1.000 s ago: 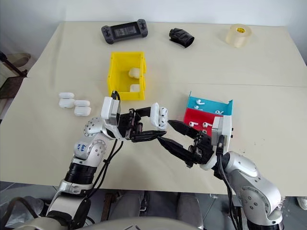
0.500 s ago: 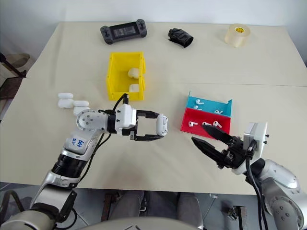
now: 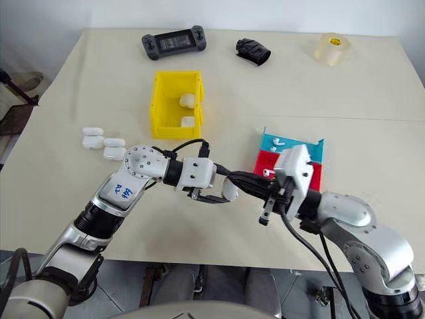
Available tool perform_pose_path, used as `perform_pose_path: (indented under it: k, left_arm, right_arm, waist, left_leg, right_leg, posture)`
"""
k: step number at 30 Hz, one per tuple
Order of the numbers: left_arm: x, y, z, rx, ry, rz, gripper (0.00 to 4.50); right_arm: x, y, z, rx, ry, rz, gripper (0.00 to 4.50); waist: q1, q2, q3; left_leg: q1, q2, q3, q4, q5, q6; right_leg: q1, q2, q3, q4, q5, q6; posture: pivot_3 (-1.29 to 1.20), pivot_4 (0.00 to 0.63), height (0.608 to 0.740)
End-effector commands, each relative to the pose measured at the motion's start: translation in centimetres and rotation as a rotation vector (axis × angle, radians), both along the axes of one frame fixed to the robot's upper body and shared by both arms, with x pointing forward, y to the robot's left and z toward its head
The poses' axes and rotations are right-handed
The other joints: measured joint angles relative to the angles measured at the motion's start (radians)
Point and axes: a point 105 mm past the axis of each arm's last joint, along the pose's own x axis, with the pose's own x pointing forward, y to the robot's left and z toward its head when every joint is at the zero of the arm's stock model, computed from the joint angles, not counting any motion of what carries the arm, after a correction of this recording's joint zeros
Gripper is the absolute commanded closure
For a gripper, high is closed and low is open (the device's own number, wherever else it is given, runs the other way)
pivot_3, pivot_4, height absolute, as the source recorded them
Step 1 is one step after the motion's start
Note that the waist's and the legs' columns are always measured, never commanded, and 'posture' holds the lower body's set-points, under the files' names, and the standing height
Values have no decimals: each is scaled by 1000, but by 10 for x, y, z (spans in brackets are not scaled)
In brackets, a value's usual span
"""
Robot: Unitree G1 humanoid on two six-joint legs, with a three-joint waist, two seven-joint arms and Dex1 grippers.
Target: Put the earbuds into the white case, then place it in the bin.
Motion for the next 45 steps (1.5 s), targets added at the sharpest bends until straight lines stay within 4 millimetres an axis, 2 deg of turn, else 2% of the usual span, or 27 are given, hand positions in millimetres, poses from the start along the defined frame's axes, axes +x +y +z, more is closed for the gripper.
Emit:
perform_pose_path:
  k: [1, 4, 7, 9, 15, 17, 20, 24, 29, 35, 43, 45]
  left_arm:
    - [-6, -9, 15, -41, -55, -30, 1721]
    - [-5, -9, 20, -76, -51, -15, 1721]
    - [-4, -5, 26, -123, -40, 2, 1721]
    - [-5, -1, 28, -150, -34, 4, 1721]
    - [0, 9, 37, -284, 40, 94, 1721]
    - [10, 16, 46, -402, 65, 206, 1721]
    - [29, 34, 59, -567, 58, 410, 1721]
    - [49, 65, 68, -727, 16, 662, 1721]
    - [65, 94, 69, -809, -33, 898, 1721]
    - [94, 111, 70, -807, -99, 1079, 1721]
    - [120, 95, 64, -784, -48, 1068, 1721]
    - [121, 93, 63, -789, -39, 1058, 1003]
  right_arm:
    - [2, 6, -6, -48, 7, -7, 4474]
    - [7, 1, -9, -46, 15, -37, 4474]
    - [9, -17, -16, -62, 28, -72, 4474]
    - [5, -31, -22, -72, 30, -79, 4474]
    - [-4, -52, -35, -4, 51, -90, 4474]
    - [-9, -57, -31, 60, 16, -80, 4474]
    - [-9, -68, -22, 125, -31, -153, 4474]
    - [-12, -78, -16, 119, -86, -193, 3649]
    - [-10, -85, -14, 90, -140, -224, 2071]
    - [-4, -96, -11, 63, -188, -285, 141]
    - [-2, -85, -4, 69, -213, -263, 65]
    - [-2, -83, -4, 72, -214, -263, 0]
  waist:
    - [0, 0, 0]
    - [-1, 0, 0]
    - [-1, 0, 0]
    - [1, 0, 0]
    - [-2, -1, 0]
    - [-2, -1, 0]
    - [-2, -1, 0]
    - [-1, -1, 1]
    - [0, -1, 1]
    - [4, -2, 1]
    - [1, -2, 1]
    - [0, -2, 1]
  left_leg:
    - [0, 0, 0, 0, 0, 0]
    - [-1, -1, 0, 0, 0, 0]
    - [-1, -1, 0, 0, 0, 0]
    - [-1, -2, 0, 0, 0, 0]
    - [0, -1, 1, 0, 0, 1]
    - [1, -1, 1, 0, 0, 1]
    - [1, 1, 1, 1, 0, 1]
    - [2, 2, 1, 1, 0, 0]
    - [2, -1, 1, 1, 0, 0]
    - [2, -3, 1, 1, 0, 0]
    - [2, -3, 1, 1, 0, 0]
    - [2, -2, 2, 1, 0, 0]
  right_leg:
    - [0, 0, 0, 0, 0, 0]
    - [0, 0, 0, 0, 0, 0]
    - [0, 0, -1, 0, 0, 0]
    - [0, 1, -1, 0, 0, 0]
    - [0, 1, -1, 1, 0, 0]
    - [0, 1, 0, 1, 0, 0]
    - [0, 1, 0, 2, 0, 0]
    - [1, 1, 0, 2, 0, 0]
    - [1, 1, 0, 2, 0, 0]
    - [1, 1, 0, 2, 0, 0]
    - [0, 1, 0, 2, 0, 1]
    - [0, 1, 0, 2, 0, 1]
  posture:
    - [0, 150, 740]
    - [0, 150, 740]
    - [0, 150, 740]
    - [0, 150, 740]
    - [0, 150, 740]
    - [0, 150, 740]
    - [0, 150, 740]
    - [0, 150, 740]
    - [0, 150, 740]
    - [0, 150, 740]
    - [0, 150, 740]
    - [0, 150, 740]
